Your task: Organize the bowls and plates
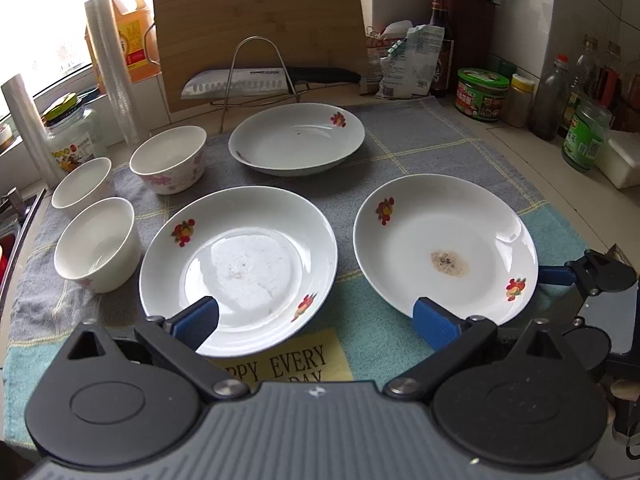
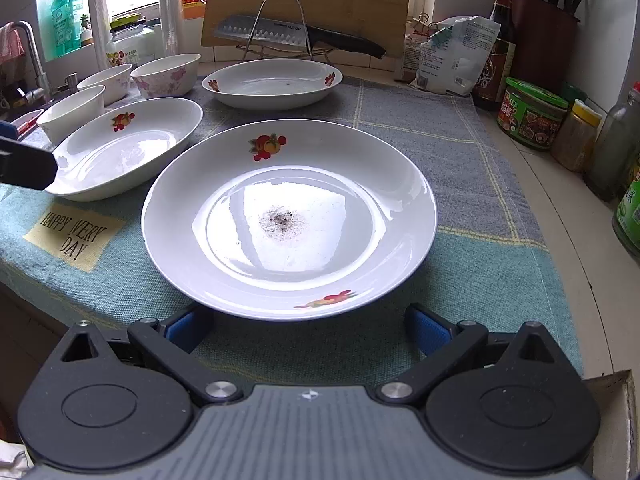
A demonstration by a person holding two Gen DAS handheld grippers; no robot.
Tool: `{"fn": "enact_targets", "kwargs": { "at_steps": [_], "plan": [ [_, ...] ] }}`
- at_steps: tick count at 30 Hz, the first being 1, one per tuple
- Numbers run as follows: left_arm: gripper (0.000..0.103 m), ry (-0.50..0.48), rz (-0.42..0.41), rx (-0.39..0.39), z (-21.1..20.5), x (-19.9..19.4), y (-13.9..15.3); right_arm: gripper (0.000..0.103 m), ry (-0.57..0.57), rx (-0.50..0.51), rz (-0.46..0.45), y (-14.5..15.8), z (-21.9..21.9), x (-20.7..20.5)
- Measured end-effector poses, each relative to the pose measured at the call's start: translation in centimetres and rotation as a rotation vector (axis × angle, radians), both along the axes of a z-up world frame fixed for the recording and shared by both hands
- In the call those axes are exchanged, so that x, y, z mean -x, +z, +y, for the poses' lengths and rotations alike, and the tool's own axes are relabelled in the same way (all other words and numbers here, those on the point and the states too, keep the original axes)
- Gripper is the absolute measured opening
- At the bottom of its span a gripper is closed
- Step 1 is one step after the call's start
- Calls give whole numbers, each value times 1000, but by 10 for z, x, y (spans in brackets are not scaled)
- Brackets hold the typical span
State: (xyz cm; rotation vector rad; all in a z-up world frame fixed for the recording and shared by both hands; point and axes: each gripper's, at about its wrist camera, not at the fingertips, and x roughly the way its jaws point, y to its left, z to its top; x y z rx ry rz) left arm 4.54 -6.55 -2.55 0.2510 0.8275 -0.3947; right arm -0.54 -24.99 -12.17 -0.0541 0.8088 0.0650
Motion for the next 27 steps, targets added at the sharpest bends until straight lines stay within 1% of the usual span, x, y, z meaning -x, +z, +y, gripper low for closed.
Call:
{"fn": "enact_targets", "kwargs": {
  "at_steps": [9, 12, 16, 22, 27],
  "plan": [
    [102, -208, 54, -14, -43, -40, -7, 103, 38, -3, -35, -2, 1, -4],
    [102, -284, 68, -30, -60, -53, -11, 103, 34, -7, -58, -4, 0, -1],
    [102, -376, 89, -59, -84, -70, -20, 103, 22, -8, -64, -4, 1, 0],
    [102, -472, 108, -107, -105, -94, -31, 103, 1, -9, -84, -5, 6, 2],
    [102, -553, 161, -132, -114, -114, -43, 103, 1, -12, -99, -5, 7, 2]
  ]
}}
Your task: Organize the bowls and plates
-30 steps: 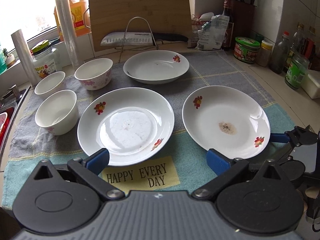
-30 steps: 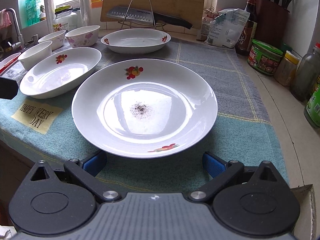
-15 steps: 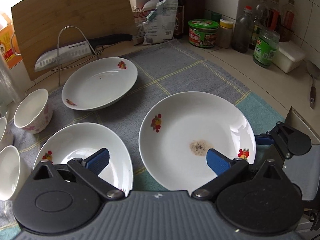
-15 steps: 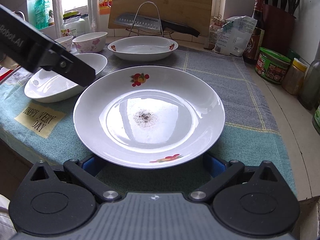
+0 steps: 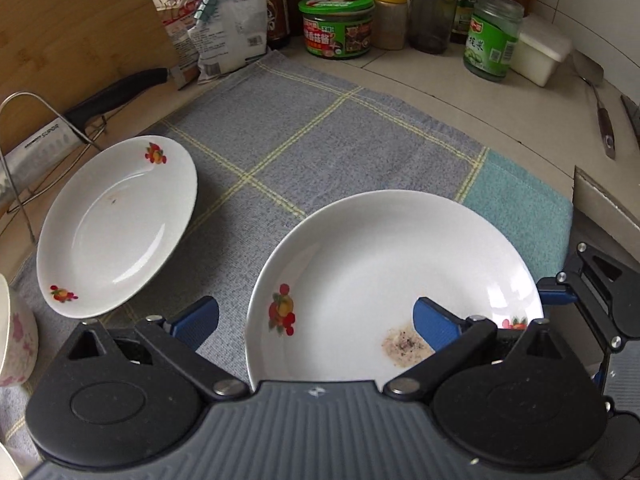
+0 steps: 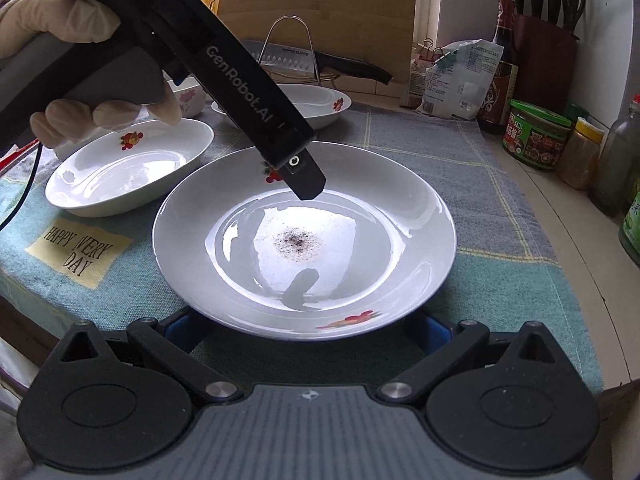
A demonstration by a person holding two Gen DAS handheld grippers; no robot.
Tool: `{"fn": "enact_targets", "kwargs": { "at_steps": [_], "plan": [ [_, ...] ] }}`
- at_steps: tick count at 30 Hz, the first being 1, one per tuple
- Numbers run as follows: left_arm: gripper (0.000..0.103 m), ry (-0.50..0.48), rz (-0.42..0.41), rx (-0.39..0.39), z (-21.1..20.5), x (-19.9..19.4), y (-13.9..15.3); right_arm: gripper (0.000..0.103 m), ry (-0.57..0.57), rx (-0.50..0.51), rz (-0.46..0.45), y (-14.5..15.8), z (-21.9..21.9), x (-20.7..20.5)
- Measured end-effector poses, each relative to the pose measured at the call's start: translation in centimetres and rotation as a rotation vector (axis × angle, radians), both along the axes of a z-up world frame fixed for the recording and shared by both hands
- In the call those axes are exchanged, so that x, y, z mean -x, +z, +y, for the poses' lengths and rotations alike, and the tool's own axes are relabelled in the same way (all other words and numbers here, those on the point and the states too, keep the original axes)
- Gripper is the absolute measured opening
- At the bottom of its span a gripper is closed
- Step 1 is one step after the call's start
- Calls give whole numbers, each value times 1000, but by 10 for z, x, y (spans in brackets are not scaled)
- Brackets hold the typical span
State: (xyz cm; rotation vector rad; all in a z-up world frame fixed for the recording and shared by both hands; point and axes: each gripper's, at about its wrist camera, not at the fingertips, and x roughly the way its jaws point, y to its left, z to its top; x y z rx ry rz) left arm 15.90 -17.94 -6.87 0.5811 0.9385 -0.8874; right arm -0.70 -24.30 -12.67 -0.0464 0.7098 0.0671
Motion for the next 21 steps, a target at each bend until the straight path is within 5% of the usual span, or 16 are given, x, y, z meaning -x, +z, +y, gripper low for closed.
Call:
{"fn": "enact_targets", "kwargs": {
  "at_steps": [14, 21],
  "plan": [
    [102, -134, 191, -43, -12, -29, -28, 103, -28, 3, 26, 2, 4, -2],
    [103, -205, 161, -54, -13, -28, -30, 103, -54, 3, 51, 3, 6, -4]
  ]
}}
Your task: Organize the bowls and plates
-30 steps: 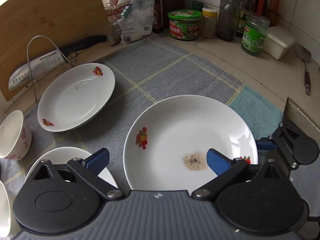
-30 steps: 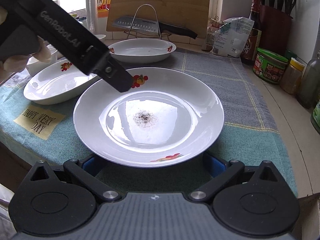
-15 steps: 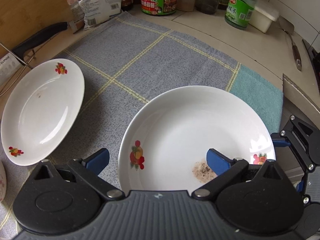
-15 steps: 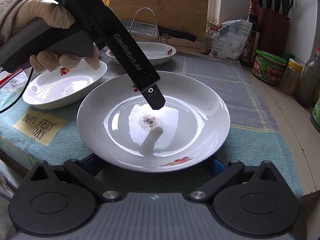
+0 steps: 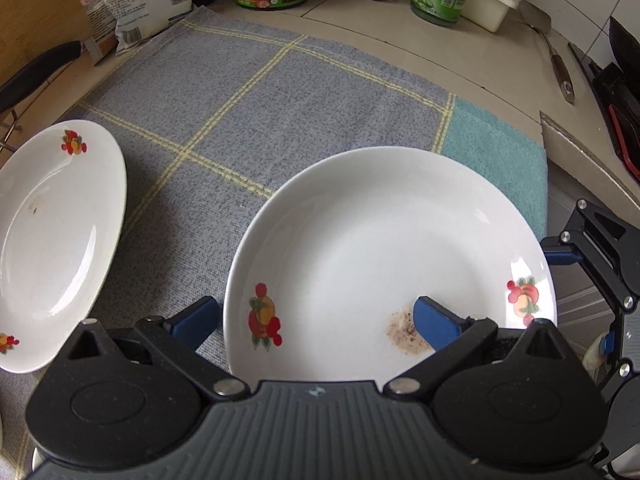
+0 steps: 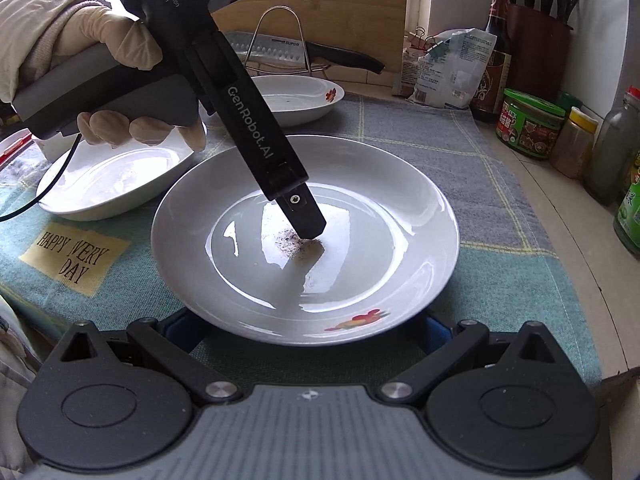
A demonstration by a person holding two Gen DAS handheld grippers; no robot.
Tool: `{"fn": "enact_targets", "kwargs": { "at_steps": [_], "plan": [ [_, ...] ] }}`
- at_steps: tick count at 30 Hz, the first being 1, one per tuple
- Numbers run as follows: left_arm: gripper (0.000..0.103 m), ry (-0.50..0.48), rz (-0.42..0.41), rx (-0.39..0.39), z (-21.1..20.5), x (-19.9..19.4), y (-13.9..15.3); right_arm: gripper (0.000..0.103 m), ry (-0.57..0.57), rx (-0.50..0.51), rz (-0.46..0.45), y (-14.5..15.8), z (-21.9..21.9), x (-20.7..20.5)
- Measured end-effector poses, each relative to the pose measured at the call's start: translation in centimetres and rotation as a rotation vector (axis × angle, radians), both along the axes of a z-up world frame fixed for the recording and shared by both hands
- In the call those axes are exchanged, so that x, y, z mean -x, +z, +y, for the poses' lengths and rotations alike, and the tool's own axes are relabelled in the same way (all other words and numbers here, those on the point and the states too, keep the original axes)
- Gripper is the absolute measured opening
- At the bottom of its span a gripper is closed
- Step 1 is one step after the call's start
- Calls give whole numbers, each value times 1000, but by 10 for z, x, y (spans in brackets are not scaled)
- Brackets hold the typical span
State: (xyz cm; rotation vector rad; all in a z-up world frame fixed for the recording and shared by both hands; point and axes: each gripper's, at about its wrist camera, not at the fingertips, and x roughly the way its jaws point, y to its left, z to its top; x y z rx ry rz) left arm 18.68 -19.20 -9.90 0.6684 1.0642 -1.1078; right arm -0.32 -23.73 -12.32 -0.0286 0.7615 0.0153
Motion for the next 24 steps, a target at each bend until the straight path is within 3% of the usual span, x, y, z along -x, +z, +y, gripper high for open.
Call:
{"fn": "enact_targets", "kwargs": {
  "at_steps": [9, 18, 24],
  "plan": [
    [103, -19, -7, 15, 5, 1, -1, 103, -31, 0, -14, -1, 2, 5],
    [103, -5, -17, 41, 7, 3, -1, 103, 43, -2, -35, -1, -4, 4],
    [100, -51, 21, 29, 4, -2, 3, 103, 65, -4, -54, -1, -7, 7]
  ]
}}
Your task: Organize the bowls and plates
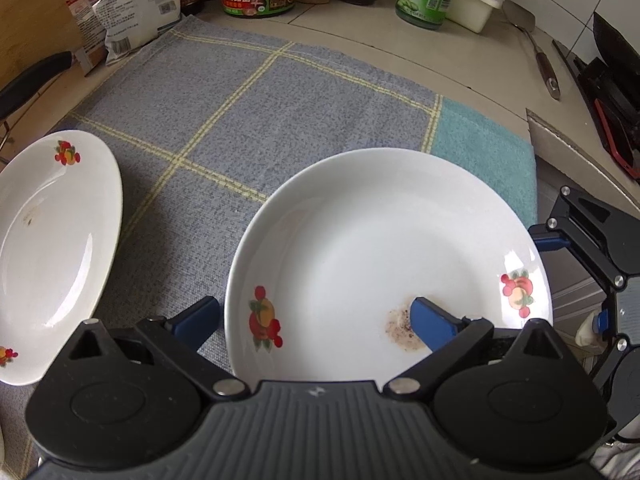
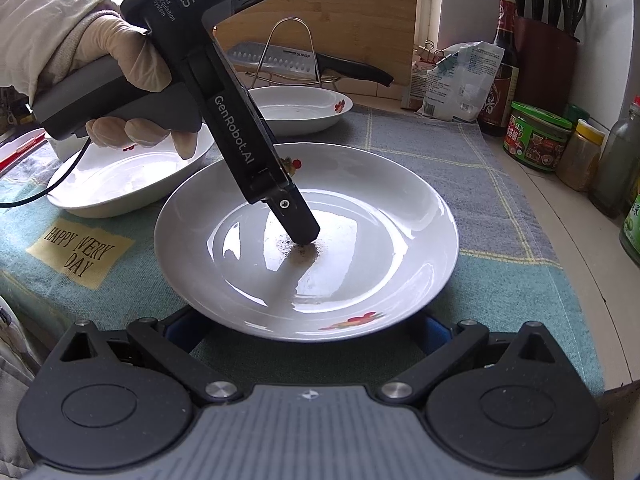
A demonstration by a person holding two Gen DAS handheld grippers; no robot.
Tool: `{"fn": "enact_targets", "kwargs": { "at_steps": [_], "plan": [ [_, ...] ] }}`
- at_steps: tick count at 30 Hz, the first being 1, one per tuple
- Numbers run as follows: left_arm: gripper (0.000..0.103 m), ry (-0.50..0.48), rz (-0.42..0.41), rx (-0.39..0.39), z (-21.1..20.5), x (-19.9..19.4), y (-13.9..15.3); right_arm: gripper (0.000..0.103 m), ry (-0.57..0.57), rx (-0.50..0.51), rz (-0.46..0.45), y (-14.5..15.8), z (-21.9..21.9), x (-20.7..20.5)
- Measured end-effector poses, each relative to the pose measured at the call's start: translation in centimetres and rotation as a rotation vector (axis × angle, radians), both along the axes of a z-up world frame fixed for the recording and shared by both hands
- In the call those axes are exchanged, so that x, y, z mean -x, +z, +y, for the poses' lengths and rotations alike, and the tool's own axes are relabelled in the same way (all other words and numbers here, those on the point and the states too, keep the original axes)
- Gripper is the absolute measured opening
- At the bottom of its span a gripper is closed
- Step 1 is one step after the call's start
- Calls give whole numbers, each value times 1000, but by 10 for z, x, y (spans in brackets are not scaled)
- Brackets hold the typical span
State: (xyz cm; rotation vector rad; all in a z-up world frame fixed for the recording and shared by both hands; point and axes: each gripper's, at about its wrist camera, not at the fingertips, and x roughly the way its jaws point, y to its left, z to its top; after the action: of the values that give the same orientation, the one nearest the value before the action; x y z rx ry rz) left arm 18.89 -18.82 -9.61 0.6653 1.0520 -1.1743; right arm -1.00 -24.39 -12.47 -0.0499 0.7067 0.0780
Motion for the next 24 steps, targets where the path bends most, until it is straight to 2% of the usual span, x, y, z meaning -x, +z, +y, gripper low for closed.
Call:
{"fn": "enact_targets", "kwargs": {
  "at_steps": [5, 10, 14, 24],
  "plan": [
    [98, -58, 56, -2, -6, -10, 8, 103, 20, -2, -3, 0, -2, -1],
    [85, -104, 83, -55, -12, -16, 7, 103, 35, -3, -19, -1, -3, -1],
    [78, -127, 90, -76, -13, -19, 9, 103, 31, 0, -22, -1, -2, -1],
    [73, -147, 149, -92, -15, -30, 12, 103, 69, -2, -24, -2, -6, -2]
  ]
}}
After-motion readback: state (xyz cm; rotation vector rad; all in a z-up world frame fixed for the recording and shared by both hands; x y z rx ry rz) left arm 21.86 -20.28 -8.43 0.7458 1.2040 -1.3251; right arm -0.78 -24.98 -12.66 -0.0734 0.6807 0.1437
